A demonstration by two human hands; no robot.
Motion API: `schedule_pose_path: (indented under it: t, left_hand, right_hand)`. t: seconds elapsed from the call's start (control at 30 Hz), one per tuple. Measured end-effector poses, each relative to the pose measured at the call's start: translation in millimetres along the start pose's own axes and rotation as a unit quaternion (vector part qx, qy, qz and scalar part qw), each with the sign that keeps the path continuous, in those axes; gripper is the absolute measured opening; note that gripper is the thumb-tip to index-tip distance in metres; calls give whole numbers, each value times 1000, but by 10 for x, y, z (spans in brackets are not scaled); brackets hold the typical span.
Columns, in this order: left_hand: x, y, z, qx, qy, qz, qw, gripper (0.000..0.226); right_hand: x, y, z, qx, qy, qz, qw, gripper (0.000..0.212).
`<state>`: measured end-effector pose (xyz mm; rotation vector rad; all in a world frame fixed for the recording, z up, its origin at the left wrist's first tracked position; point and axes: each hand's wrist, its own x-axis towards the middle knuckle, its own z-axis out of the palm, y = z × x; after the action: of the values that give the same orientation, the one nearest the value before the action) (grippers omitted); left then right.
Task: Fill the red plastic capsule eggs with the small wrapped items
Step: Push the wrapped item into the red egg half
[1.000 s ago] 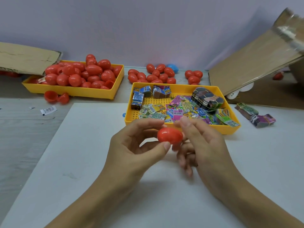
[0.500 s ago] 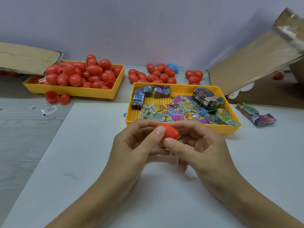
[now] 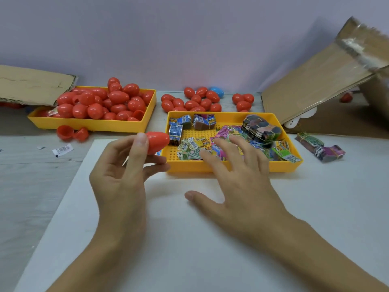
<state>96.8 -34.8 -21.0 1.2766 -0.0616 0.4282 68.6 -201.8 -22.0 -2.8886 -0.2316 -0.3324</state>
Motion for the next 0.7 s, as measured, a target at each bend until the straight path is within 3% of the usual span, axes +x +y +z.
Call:
schedule_pose_path:
  t: [0.13, 0.27, 0.4, 0.6, 0.7]
  left_hand:
    - [-53, -37, 29, 20, -40, 14, 999, 14]
    - [-90, -26, 52, 14, -75, 13, 997, 16]
    - [-89, -48, 42, -16, -67, -15, 998, 14]
    - [-119, -87, 47, -20, -100, -30, 994, 16]
    - [-129, -78, 57, -20, -110, -28, 993, 7]
  right_hand:
    - [244, -10, -52, -3, -69, 38, 997, 66]
    - [309, -15, -107, 29, -14, 30, 999, 29]
    - [255, 127, -166, 166, -8, 52, 985, 8]
    - [186, 173, -190, 349, 46, 103, 930, 22]
    - [168, 149, -237, 486, 103, 121, 859, 22]
